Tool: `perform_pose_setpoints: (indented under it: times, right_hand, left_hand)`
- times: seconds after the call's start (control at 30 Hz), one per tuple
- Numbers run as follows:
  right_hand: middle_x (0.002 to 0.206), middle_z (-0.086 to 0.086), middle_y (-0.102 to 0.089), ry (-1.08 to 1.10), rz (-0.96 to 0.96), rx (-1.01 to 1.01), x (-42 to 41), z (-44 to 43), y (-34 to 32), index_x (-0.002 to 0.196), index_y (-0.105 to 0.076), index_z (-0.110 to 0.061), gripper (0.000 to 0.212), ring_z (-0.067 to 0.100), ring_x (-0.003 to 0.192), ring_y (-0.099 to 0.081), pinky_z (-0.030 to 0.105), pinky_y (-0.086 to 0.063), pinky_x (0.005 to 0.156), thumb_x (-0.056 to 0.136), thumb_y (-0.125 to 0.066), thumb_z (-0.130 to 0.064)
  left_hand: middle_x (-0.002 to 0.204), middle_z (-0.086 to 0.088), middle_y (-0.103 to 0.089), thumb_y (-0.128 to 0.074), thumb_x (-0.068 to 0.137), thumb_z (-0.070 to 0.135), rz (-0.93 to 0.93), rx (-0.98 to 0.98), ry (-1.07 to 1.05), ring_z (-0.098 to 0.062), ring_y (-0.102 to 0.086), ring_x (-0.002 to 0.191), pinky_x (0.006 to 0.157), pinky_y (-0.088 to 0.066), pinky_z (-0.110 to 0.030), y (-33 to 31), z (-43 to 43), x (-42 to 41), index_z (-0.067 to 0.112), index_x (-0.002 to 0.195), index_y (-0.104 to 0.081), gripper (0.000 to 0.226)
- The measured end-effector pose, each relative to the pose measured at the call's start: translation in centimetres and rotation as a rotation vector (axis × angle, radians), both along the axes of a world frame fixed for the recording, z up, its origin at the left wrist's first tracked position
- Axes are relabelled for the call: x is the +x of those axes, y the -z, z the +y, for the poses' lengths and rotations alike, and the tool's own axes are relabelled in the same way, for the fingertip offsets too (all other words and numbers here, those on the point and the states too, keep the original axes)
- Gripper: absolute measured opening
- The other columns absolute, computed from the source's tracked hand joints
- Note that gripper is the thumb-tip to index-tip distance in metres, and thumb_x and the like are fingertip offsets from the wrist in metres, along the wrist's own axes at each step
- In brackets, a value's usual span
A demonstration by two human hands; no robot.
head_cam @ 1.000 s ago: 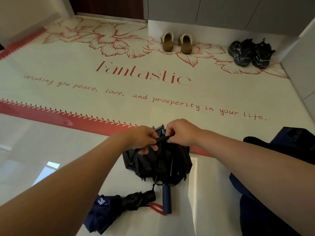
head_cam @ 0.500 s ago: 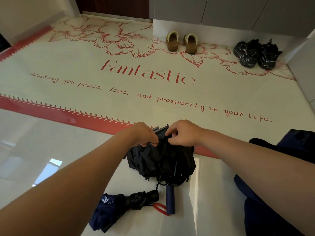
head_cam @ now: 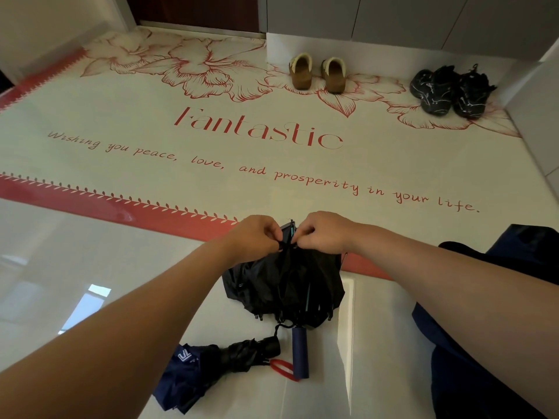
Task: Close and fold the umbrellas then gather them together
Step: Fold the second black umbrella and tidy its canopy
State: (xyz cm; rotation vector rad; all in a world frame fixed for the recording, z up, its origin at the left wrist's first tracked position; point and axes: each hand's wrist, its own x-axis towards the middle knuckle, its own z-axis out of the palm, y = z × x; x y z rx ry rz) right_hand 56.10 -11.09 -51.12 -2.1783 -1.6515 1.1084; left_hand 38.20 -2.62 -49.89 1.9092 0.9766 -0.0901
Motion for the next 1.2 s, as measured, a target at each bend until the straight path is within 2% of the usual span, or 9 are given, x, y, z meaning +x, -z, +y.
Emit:
perform_pose_setpoints:
  times: [0.1, 0.27, 0.4, 0.47, 0.63, 0.77, 0.97, 1.13, 1.2]
  right_hand:
    - [0.079, -0.011, -0.067, 0.076, 0.081, 0.01, 0.0, 0.1, -0.4, 0.084, -0.078, -0.023, 0.027, 0.009, 0.08, -0.06, 0.026, -0.046, 0.075, 0.099, -0.06, -0.036]
    - [0.088, -0.016, -0.069, -0.013, 0.112, -0.085, -0.2, -0.1, -0.7, 0.108, -0.078, -0.023, 0.026, 0.003, 0.082, -0.061, 0.015, -0.044, 0.071, 0.088, -0.067, -0.011]
    - [0.082, -0.006, -0.064, -0.006, 0.091, -0.098, -0.6, 0.1, -0.7, 0.094, -0.074, -0.014, 0.013, 0.012, 0.08, -0.056, 0.025, -0.041, 0.07, 0.092, -0.062, -0.011]
    - [0.085, -0.001, -0.063, 0.003, 0.065, -0.112, -0.9, 0.2, -0.7, 0.099, -0.073, -0.004, 0.018, 0.017, 0.082, -0.054, 0.03, -0.039, 0.071, 0.093, -0.057, -0.011]
    - [0.102, -0.002, -0.062, -0.005, 0.066, -0.092, -1.0, 0.0, -0.7, 0.107, -0.068, -0.022, 0.025, 0.018, 0.097, -0.057, 0.025, -0.046, 0.076, 0.088, -0.06, -0.007]
    - [0.107, -0.006, -0.053, -0.086, -0.137, 0.1, -1.5, -1.1, 0.3, 0.108, -0.056, -0.031, 0.044, 0.016, 0.095, -0.057, 0.033, -0.05, 0.082, 0.073, -0.083, -0.034]
    - [0.099, -0.004, -0.055, 0.139, -0.05, 0.435, -1.0, -2.5, 0.2, 0.09, -0.067, -0.022, 0.019, 0.014, 0.085, -0.058, 0.024, -0.046, 0.074, 0.078, -0.082, -0.023]
    - [0.088, -0.01, -0.071, 0.242, 0.083, 0.295, 0.1, -2.9, -0.2, 0.072, -0.07, -0.034, 0.017, 0.005, 0.074, -0.063, 0.026, -0.05, 0.072, 0.081, -0.083, -0.028]
    - [0.078, -0.011, -0.071, 0.257, 0.163, 0.25, 0.6, -3.0, -0.3, 0.082, -0.074, -0.025, 0.007, 0.009, 0.057, -0.062, 0.022, -0.048, 0.064, 0.086, -0.078, -0.026]
  left_hand:
    - [0.076, -0.001, -0.058, -0.058, 0.08, -0.003, -0.034, -0.009, 0.008, -0.014, -0.053, 0.066, 0.061, -0.042, -0.024, -0.1, -0.2, -0.1, 0.017, 0.087, -0.061, 0.022]
    - [0.074, -0.001, -0.061, -0.062, 0.084, 0.006, -0.021, -0.021, 0.005, -0.015, -0.052, 0.065, 0.061, -0.04, -0.025, 0.2, -0.3, -0.2, 0.019, 0.091, -0.069, 0.016]
    - [0.084, 0.003, -0.069, -0.076, 0.084, 0.029, 0.024, 0.088, 0.153, -0.016, -0.064, 0.079, 0.077, -0.051, -0.03, 0.9, -0.4, -0.4, 0.025, 0.089, -0.071, 0.008]
    - [0.078, 0.007, -0.069, -0.068, 0.091, 0.026, 0.032, 0.097, 0.166, -0.014, -0.061, 0.071, 0.068, -0.05, -0.026, 0.6, -0.6, -0.2, 0.022, 0.085, -0.071, 0.008]
    - [0.068, -0.005, -0.066, -0.051, 0.1, 0.016, 0.056, -0.302, -0.053, -0.018, -0.061, 0.057, 0.061, -0.058, -0.03, -0.3, -0.7, 0.1, 0.007, 0.087, -0.068, 0.024]
    - [0.065, -0.004, -0.066, -0.043, 0.103, 0.021, 0.049, -0.567, -0.097, -0.02, -0.064, 0.056, 0.061, -0.056, -0.031, -1.0, -0.6, 0.0, 0.008, 0.092, -0.064, 0.027]
    - [0.068, -0.001, -0.058, -0.041, 0.104, 0.021, -0.046, -0.883, -0.117, -0.014, -0.056, 0.06, 0.063, -0.056, -0.027, -1.6, -0.3, 0.4, 0.011, 0.09, -0.061, 0.026]
    - [0.052, 0.006, -0.024, -0.043, 0.104, 0.034, -0.005, -0.819, -0.189, -0.008, -0.021, 0.043, 0.037, -0.017, -0.017, -1.3, 0.5, 0.7, 0.015, 0.082, -0.054, 0.031]
    - [0.055, 0.006, -0.033, -0.059, 0.095, 0.045, 0.047, -0.511, -0.042, -0.011, -0.028, 0.046, 0.042, -0.02, -0.02, -1.4, 0.6, 0.7, 0.018, 0.086, -0.055, 0.029]
